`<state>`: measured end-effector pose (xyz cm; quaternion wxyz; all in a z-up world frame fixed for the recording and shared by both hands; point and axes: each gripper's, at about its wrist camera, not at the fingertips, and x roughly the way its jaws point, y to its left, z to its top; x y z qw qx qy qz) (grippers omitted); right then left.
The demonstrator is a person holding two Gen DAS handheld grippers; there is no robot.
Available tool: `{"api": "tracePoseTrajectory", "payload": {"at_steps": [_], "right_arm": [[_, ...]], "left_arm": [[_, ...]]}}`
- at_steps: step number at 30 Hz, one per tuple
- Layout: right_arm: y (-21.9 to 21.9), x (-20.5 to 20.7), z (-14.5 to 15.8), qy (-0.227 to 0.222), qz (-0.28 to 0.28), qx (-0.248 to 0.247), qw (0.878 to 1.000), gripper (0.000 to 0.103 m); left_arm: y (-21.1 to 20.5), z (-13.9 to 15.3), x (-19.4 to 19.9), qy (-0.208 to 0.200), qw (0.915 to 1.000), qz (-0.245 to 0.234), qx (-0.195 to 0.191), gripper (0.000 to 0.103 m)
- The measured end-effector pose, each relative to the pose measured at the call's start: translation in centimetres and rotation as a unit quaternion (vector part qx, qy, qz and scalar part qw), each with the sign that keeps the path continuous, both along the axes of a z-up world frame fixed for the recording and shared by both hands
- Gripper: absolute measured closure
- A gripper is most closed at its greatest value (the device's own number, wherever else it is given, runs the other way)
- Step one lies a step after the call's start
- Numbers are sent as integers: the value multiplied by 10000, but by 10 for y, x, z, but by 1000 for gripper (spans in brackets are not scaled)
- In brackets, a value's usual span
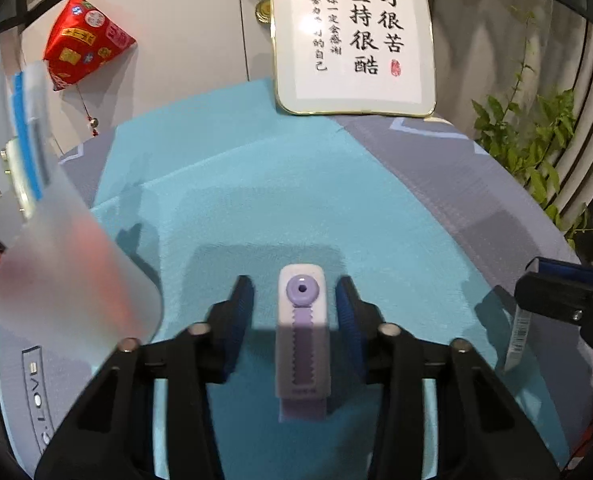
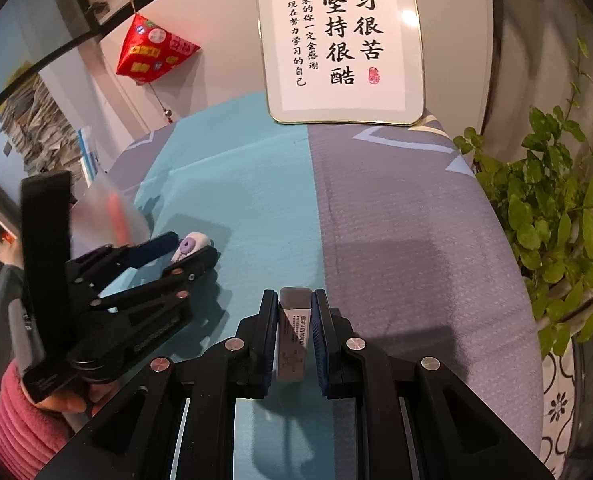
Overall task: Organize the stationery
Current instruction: 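Drop the white eraser into the cup with the right tool while the left tool grasps the purple correction tape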
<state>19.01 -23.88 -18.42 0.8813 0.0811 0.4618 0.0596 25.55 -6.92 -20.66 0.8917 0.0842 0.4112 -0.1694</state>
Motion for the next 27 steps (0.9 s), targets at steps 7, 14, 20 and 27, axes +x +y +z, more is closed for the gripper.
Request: {"api": "tracePoseTrajectory", "payload": {"at_steps": [7,14,20,27], "right_arm": [[0,-3,7,-115,15,4,9999,86],[19,-2,16,-230,176,-113,9995,86],[45,-4,34,-471,392,-194,9979,86],[90,5,77,-952,792,-347,9917,86]], "left_arm": [[8,27,-24,-388,9990,42,-207,80],[35,61,-70,-846,9945,125,-612,80],[59,69,-92,-1017,9915,294,-751,80],[95,67,-113,-1084,9882,590,-904,80]]}}
